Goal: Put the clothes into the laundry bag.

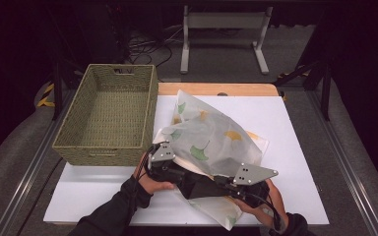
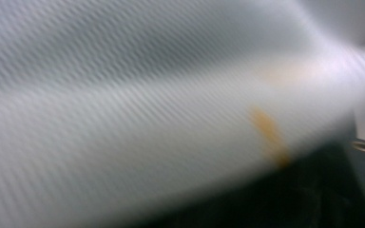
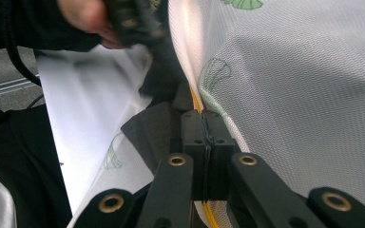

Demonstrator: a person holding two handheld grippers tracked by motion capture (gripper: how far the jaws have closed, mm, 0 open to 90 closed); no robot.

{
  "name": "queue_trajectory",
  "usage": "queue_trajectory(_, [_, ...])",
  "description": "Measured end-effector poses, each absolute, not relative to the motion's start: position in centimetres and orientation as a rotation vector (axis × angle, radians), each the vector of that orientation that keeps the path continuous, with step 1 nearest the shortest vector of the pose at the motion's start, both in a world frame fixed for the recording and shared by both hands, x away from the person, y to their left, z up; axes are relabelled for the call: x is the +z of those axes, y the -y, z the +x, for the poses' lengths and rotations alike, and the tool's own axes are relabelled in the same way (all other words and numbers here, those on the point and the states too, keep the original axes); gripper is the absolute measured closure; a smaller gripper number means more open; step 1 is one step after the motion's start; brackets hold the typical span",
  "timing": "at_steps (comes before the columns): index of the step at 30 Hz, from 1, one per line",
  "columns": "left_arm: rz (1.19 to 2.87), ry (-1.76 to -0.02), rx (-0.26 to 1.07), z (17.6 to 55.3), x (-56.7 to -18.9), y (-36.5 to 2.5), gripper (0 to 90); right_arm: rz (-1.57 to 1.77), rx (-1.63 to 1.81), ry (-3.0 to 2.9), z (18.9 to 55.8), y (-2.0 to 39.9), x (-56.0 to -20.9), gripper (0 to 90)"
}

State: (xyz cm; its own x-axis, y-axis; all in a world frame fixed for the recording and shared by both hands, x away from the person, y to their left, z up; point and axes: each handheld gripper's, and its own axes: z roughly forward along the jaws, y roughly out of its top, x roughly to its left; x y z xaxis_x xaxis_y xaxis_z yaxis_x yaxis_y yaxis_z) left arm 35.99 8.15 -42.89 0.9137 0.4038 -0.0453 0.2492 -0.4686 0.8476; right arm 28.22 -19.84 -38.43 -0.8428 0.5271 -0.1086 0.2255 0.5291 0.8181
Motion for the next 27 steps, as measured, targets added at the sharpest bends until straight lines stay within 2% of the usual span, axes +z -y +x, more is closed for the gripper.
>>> queue_trajectory(5, [2.139,-0.448,0.185,34.6,-44.1,-8.1,15.1,0.626,1.238,-2.439,28.4,19.7,-38.4,89.7])
queue_trajectory(6, [2.154,-0.431,0.202,34.3,-44.4,-7.7,11.3,0.622,1.225,-2.447,28.6,19.5,-38.7,89.6])
queue_trajectory(11, [2.185,-0.395,0.179,33.0,-45.4,-5.6,7.9,0.614,1.209,-2.481,28.9,19.1,-39.2,89.6])
queue_trajectory(16, [2.205,-0.399,0.218,32.3,-45.7,-4.1,4.1,0.615,1.182,-2.504,29.1,18.8,-39.9,89.5])
queue_trajectory(18, [2.234,-0.406,0.247,32.2,-45.9,-3.3,4.2,0.624,1.179,-2.504,29.2,18.9,-40.0,89.4])
queue_trajectory(21, [2.317,-0.414,0.375,32.3,-46.6,-1.8,7.7,0.635,1.170,-2.512,29.4,18.8,-40.3,89.5])
queue_trajectory(25, [2.305,-0.449,0.343,33.1,-46.5,-1.4,13.6,0.639,1.150,-2.523,29.5,18.6,-40.7,89.4])
queue_trajectory(27, [2.301,-0.431,0.341,33.2,-46.4,-1.4,21.1,0.635,1.138,-2.526,29.6,18.5,-40.8,89.4])
